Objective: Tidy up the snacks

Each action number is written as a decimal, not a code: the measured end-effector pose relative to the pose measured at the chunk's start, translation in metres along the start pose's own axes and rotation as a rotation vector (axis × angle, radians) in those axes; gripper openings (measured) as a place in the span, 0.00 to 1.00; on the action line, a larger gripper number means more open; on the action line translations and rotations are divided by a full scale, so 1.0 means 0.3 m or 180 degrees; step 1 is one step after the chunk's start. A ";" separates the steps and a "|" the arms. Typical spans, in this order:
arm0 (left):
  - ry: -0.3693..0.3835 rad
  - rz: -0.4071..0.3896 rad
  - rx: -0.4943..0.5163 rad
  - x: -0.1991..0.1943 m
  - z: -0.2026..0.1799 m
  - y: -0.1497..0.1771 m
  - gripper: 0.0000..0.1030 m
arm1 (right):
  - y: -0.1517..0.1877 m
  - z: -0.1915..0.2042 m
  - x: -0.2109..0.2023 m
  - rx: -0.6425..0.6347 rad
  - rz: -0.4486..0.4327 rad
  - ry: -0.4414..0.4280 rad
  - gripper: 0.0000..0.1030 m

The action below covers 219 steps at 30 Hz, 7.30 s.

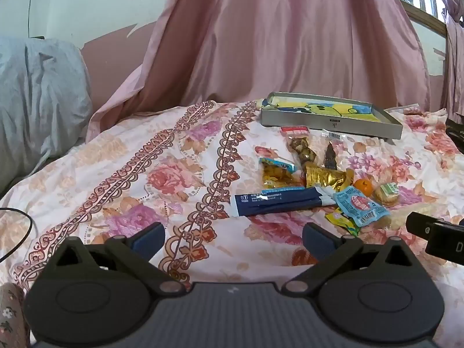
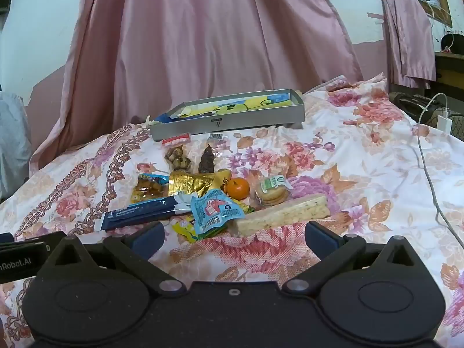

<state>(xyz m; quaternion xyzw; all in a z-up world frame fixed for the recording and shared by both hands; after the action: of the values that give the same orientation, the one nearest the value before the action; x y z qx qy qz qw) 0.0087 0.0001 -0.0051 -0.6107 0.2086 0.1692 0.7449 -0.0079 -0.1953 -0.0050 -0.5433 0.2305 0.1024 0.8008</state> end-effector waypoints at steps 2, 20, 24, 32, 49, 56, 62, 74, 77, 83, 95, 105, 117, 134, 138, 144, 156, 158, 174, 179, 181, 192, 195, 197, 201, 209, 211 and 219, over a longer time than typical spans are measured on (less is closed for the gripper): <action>0.0002 -0.0007 0.0000 0.000 0.000 0.000 1.00 | 0.000 0.000 0.000 -0.0002 0.0004 0.0000 0.99; 0.0004 0.0005 -0.0010 0.006 0.005 0.002 1.00 | 0.000 -0.001 0.000 0.0009 0.0000 0.0006 0.99; 0.0004 0.0003 -0.0013 0.006 0.005 0.002 0.99 | 0.000 0.001 -0.001 0.0010 -0.0001 0.0004 0.99; 0.0006 0.0009 -0.0018 0.002 0.001 0.002 0.99 | 0.000 -0.002 0.001 0.0010 0.0008 0.0002 0.99; 0.0006 0.0004 -0.0013 0.002 0.001 0.003 1.00 | 0.001 -0.003 0.001 0.0016 0.0008 -0.0003 0.99; 0.0007 -0.0003 0.0000 0.001 -0.006 0.001 1.00 | 0.001 -0.002 0.001 0.0017 0.0008 -0.0002 0.99; 0.0005 -0.0004 -0.0002 -0.001 -0.007 0.002 1.00 | 0.001 -0.001 0.002 0.0017 0.0008 -0.0003 0.99; 0.0006 0.0006 -0.0002 -0.001 -0.011 0.005 0.99 | 0.002 -0.001 0.004 0.0018 0.0009 -0.0002 0.99; 0.0017 0.0012 -0.0003 0.000 -0.012 0.010 1.00 | 0.002 -0.001 0.004 0.0018 0.0011 -0.0004 0.99; 0.0022 0.0023 0.0000 0.003 -0.013 0.015 0.99 | -0.006 -0.007 0.001 0.0021 0.0024 -0.0014 0.99; 0.0017 0.0156 0.0023 0.035 -0.023 0.021 0.99 | -0.007 0.034 -0.014 -0.0053 0.0062 -0.0222 0.99; 0.0038 0.0219 0.0014 0.101 -0.042 -0.026 0.99 | -0.072 0.039 0.004 -0.0224 -0.0026 -0.0385 0.99; 0.0073 0.0255 0.0091 0.214 -0.101 -0.096 0.99 | -0.118 -0.027 0.140 -0.0411 0.0256 -0.0614 0.99; 0.0268 0.0273 0.0723 0.438 -0.180 -0.182 1.00 | -0.132 -0.101 0.350 -0.0745 0.0347 -0.0365 0.99; 0.0419 0.0247 0.0887 0.493 -0.141 -0.192 1.00 | -0.104 -0.047 0.398 -0.0853 0.0416 -0.0414 0.99; 0.0843 0.0282 0.1114 0.565 -0.079 -0.199 1.00 | -0.070 0.032 0.458 -0.1023 0.0482 -0.0510 0.97; 0.1472 0.0511 0.1391 0.641 -0.040 -0.151 0.99 | -0.013 0.100 0.534 -0.1149 0.0617 -0.0518 0.87; 0.1505 0.0501 0.1424 0.635 -0.043 -0.143 0.99 | -0.012 0.100 0.530 -0.1153 0.0610 -0.0537 0.85; 0.1707 0.0639 0.1371 0.555 -0.030 -0.120 0.81 | -0.012 0.095 0.496 -0.1065 0.0678 -0.0555 0.69; 0.1763 0.0635 0.1518 0.558 -0.044 -0.132 0.77 | -0.011 0.095 0.488 -0.1072 0.0721 -0.0567 0.68; 0.1765 0.0620 0.1588 0.573 -0.060 -0.141 0.77 | -0.010 0.096 0.489 -0.1074 0.0726 -0.0564 0.68; 0.1772 0.0660 0.1650 0.599 -0.122 -0.166 0.53 | -0.009 0.094 0.501 -0.1008 0.0716 -0.0553 0.67; 0.1806 0.0744 0.1587 0.584 -0.126 -0.166 0.48 | -0.012 0.098 0.505 -0.1009 0.0755 -0.0548 0.66; 0.1769 0.0798 0.1542 0.569 -0.128 -0.165 0.45 | -0.012 0.099 0.503 -0.1025 0.0772 -0.0541 0.65; 0.1587 0.0887 0.1445 0.530 -0.139 -0.159 0.37 | -0.018 0.097 0.496 -0.1013 0.0802 -0.0536 0.64; 0.1034 0.0920 0.1535 0.464 -0.180 -0.153 0.29 | -0.006 0.113 0.452 -0.1261 0.0713 -0.0544 0.63; 0.0934 0.0906 0.1509 0.453 -0.176 -0.163 0.29 | 0.001 0.124 0.436 -0.1446 0.0602 -0.0521 0.63; 0.0717 0.0795 0.1419 0.415 -0.166 -0.216 0.28 | -0.009 0.125 0.398 -0.1713 0.0282 -0.0453 0.63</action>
<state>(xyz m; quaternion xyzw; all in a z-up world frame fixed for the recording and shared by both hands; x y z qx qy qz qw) 0.1430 -0.0617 -0.0234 -0.4163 0.3959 0.1407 0.8063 0.1072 -0.1722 -0.0488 -0.7173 0.1618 0.2327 0.6366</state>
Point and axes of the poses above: each gripper's, at about its wrist camera, not at the fingertips, and x roughly the way its jaws point, z to its left, y to its underside, the point moved 1 cm from there along x, roughly the way its jaws point, and after that the axes turned 12 degrees about x, right-handed, at the moved point
